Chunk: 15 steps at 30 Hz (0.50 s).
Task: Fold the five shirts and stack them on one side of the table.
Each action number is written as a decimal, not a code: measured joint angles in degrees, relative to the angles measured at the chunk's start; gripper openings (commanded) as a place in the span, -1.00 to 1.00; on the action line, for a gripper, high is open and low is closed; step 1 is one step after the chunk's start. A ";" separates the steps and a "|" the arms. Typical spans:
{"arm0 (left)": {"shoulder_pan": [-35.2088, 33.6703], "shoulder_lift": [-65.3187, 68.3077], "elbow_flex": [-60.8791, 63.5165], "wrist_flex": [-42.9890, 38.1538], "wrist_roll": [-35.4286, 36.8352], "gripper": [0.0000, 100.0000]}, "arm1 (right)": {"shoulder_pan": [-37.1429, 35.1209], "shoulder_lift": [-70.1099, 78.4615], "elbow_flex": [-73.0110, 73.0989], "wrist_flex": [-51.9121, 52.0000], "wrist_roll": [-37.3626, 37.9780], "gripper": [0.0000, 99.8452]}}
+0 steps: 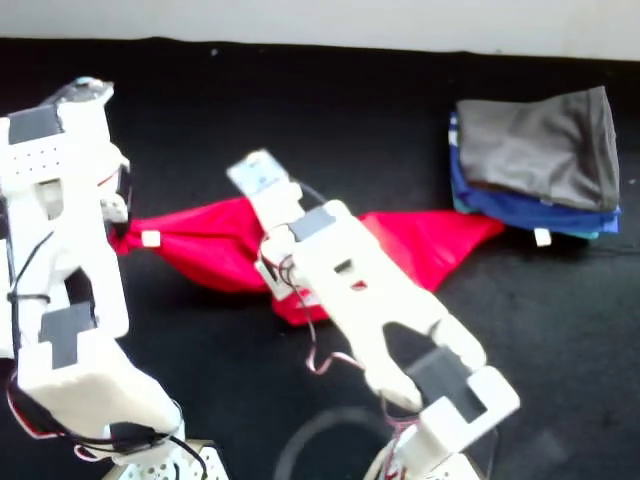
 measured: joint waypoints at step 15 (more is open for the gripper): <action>-6.42 -6.95 -0.26 -0.62 0.00 -0.98 | 10.90 2.81 -12.75 7.47 4.13 -0.99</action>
